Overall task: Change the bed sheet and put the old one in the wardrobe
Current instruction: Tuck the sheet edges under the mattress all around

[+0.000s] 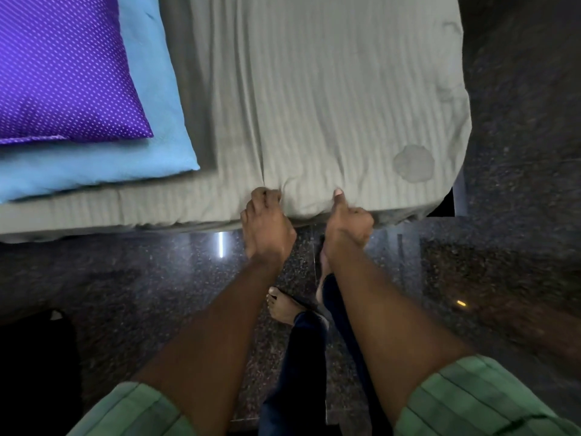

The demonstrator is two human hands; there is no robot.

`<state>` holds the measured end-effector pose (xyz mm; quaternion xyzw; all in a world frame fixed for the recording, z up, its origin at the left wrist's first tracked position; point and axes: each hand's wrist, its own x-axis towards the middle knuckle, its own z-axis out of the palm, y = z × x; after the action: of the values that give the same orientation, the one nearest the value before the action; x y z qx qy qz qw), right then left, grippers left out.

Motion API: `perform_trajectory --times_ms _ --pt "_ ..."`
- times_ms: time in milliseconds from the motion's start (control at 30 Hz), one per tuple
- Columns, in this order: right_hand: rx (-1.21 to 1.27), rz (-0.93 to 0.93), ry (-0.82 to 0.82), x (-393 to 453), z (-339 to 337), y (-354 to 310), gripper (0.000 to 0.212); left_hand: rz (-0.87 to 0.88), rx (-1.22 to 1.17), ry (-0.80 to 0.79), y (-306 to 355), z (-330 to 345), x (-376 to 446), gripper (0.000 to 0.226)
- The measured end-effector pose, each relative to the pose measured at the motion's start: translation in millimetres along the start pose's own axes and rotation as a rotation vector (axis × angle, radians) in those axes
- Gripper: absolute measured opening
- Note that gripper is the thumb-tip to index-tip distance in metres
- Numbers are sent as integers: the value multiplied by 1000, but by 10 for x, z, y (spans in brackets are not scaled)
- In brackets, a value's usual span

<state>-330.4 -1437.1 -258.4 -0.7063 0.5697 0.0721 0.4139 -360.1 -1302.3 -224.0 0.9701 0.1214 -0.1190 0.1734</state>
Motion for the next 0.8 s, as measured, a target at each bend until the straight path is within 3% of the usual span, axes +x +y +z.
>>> perform_trajectory --times_ms 133,300,467,667,733,800 --pt "177 164 -34 7 13 10 56 192 100 13 151 133 -95 69" --pt "346 145 -101 111 -95 106 39 166 59 -52 380 247 -189 60" --pt "233 44 -138 304 -320 210 43 140 23 -59 543 260 -215 55" --pt "120 33 -210 605 -613 377 45 276 3 -124 646 253 -287 50" --pt "8 32 -121 544 -618 320 39 304 2 -133 618 243 -269 48" --pt "-116 -120 46 420 -611 161 34 313 -9 -136 561 234 -253 46"
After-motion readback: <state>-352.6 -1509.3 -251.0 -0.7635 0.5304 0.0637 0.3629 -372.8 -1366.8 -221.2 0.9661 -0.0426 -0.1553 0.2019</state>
